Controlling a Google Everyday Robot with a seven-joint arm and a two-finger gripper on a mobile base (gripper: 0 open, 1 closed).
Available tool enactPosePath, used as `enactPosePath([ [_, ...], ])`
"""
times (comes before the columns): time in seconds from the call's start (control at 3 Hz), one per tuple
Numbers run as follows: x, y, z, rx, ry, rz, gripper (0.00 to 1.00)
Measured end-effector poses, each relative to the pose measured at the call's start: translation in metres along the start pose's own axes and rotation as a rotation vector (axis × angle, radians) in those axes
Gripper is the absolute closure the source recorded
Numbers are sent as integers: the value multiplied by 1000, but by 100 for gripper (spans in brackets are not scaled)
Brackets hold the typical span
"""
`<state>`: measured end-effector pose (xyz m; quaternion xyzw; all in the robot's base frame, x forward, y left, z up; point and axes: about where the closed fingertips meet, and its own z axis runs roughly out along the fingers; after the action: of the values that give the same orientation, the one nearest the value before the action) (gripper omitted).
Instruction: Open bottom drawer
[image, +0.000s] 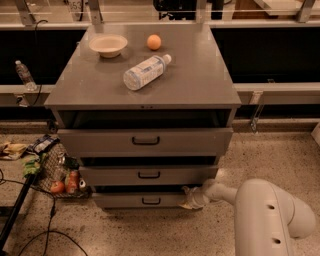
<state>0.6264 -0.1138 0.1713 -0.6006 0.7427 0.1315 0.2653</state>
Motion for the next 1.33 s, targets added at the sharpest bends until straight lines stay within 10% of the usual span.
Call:
enactPosePath([
  [0.67, -2, 0, -3, -1, 1, 0, 98],
  [1.33, -6, 9, -20, -27, 42, -12, 54],
])
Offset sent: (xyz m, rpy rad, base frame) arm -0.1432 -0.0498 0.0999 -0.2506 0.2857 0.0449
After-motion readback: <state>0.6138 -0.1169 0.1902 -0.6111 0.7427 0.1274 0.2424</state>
